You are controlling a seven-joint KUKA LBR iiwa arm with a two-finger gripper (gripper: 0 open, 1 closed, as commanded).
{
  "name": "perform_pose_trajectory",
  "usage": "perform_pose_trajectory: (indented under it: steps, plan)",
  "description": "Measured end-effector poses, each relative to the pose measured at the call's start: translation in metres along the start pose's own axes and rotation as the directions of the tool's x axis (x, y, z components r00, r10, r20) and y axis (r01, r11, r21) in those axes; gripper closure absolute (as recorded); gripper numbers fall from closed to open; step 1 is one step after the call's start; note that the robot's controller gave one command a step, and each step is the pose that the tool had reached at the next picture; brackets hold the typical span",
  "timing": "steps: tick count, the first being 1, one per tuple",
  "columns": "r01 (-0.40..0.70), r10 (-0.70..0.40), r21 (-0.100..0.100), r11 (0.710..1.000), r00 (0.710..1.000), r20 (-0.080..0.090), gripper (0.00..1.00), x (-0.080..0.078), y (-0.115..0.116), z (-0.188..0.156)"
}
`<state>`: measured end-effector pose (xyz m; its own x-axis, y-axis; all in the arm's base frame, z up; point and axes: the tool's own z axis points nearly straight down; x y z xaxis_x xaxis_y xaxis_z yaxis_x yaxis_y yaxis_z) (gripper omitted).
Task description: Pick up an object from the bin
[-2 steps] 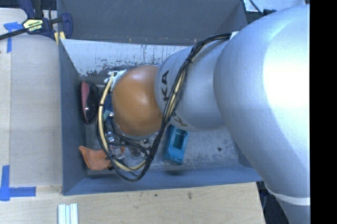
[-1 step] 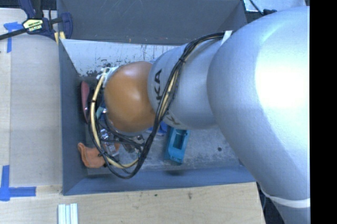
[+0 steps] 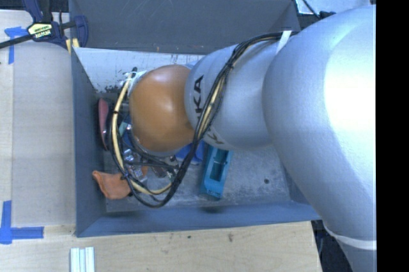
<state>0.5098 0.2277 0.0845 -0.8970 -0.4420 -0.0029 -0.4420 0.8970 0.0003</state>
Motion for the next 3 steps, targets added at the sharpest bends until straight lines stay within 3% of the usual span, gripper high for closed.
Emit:
perform_pose_trajectory:
  steps: [1,3]
  plan:
    - [-0.001,0.001,0.0,1.0,1.0,-0.001,1.0,0.002,-0.007,-0.034]
    - [0.004,-0.004,0.0,1.0,1.0,0.002,1.0,-0.024,-0.001,-0.142]
